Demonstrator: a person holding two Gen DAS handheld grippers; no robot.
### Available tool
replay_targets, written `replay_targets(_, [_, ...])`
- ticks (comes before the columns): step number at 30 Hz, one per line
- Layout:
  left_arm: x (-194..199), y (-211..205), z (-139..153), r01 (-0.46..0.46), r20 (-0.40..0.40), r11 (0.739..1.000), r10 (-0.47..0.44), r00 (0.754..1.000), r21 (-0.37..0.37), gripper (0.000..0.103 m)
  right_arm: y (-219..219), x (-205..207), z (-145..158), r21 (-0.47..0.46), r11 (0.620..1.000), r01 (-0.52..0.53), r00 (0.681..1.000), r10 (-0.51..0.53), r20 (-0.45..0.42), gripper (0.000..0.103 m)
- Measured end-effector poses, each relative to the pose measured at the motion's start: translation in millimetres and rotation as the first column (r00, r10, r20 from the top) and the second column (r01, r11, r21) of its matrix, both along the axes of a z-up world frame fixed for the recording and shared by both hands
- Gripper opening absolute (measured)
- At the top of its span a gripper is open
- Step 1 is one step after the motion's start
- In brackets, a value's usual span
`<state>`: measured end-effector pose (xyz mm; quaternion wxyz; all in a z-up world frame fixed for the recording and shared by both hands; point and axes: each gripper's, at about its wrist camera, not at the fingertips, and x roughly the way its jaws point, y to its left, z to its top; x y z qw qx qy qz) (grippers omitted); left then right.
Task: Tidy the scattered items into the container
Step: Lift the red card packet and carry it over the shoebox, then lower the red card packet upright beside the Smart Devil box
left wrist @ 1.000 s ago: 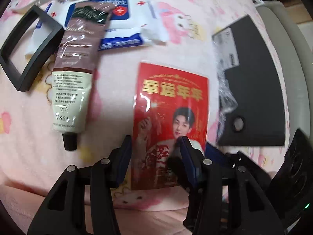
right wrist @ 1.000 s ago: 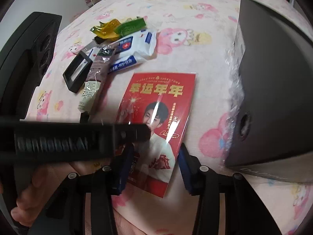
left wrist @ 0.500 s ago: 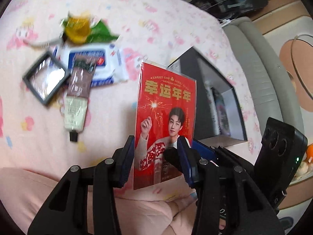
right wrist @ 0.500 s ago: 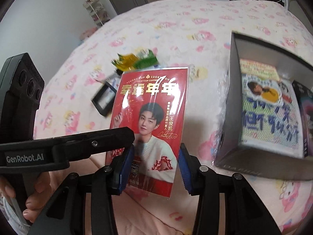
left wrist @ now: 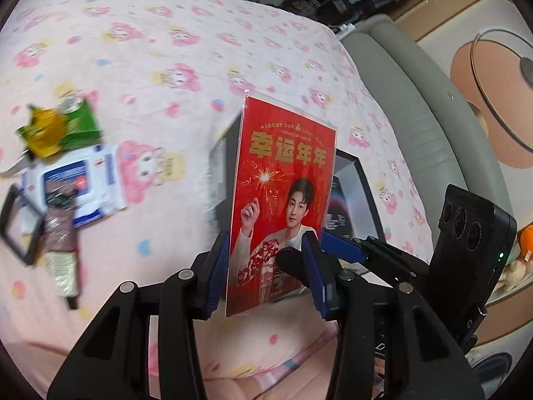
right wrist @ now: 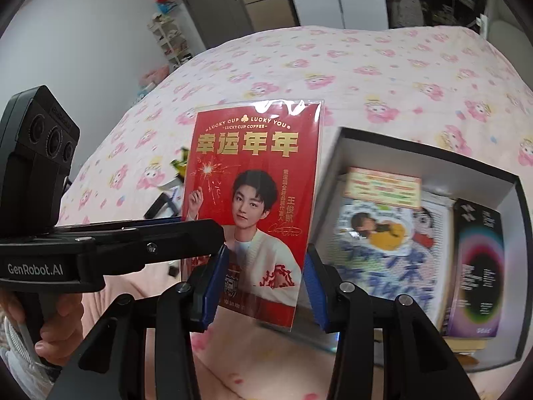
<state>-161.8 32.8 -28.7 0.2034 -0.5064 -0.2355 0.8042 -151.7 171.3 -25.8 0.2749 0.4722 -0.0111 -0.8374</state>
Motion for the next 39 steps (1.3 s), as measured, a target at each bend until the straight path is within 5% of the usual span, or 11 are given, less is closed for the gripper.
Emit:
replay_targets(6, [-41, 56, -9, 0.085, 0.027, 0.995, -0.083, 0.996, -0.06, 0.043, 53, -24, -7, -0.029, 0.996, 0.087, 0.996, -0.087, 0.019, 0.041])
replay_targets(16, [-81, 116, -43, 0.143, 0.098, 0.987, -0.135, 0.986, -0.075, 0.043, 118, -63, -38, -0.067, 0.964, 0.259, 0.954, -0.244, 0.177, 0.041])
replay_targets(29, [-105, 158, -75, 0.157, 0.185, 0.984, -0.139, 0.973, -0.087, 0.043, 150, -85, -68, 0.021, 0.923, 0.385, 0.887, -0.376, 0.268, 0.041])
replay_targets(39, [-112, 181, -87, 0.148, 0.212, 0.986, -0.13, 0.969, -0.072, 0.044, 175, -88, -75, 0.134, 0.872, 0.471, 0.835, -0.489, 0.25, 0.041])
